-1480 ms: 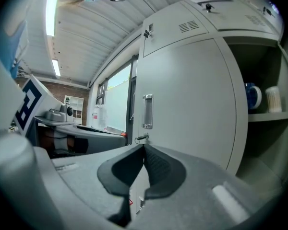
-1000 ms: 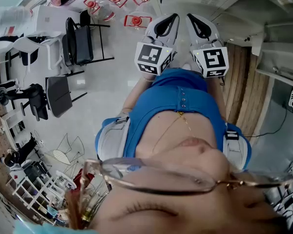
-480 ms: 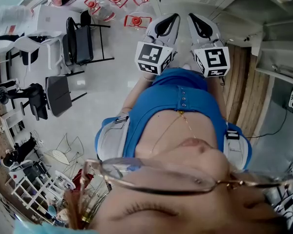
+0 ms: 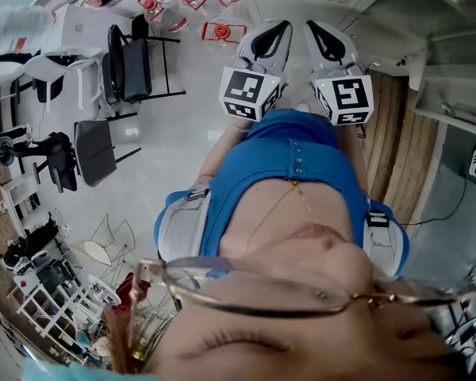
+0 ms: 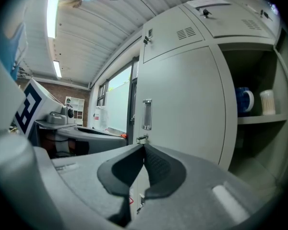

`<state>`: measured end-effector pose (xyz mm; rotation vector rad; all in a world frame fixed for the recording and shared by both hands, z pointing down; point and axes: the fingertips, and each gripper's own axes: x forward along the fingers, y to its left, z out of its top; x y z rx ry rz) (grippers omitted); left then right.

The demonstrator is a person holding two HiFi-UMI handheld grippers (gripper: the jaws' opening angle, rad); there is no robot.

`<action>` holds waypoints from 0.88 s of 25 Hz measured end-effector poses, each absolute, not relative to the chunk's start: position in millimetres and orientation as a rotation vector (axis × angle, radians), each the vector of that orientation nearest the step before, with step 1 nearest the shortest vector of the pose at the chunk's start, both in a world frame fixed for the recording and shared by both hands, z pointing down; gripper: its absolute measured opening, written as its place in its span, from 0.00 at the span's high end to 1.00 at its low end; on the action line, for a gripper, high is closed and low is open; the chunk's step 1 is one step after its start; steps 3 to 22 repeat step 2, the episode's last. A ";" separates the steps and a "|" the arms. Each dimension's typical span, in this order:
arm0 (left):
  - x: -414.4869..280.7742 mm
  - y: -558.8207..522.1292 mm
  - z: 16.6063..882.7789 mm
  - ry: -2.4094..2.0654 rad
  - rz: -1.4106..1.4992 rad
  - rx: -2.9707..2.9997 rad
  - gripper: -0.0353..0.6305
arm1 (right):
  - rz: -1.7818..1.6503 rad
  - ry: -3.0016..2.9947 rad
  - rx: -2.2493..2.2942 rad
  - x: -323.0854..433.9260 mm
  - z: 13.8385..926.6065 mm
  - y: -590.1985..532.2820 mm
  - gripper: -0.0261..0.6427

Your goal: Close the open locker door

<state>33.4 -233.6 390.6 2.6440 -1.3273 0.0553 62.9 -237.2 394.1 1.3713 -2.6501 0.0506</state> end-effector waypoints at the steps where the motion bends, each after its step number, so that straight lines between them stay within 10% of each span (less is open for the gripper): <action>1: 33.7 -233.4 390.2 -1.328 0.055 2.645 0.95 | 0.052 -2.650 1.370 63.3 394.0 -236.8 0.96; 22: 34.0 -233.2 389.7 -1.329 0.055 2.645 0.95 | 0.054 -2.651 1.368 63.6 393.8 -236.3 0.96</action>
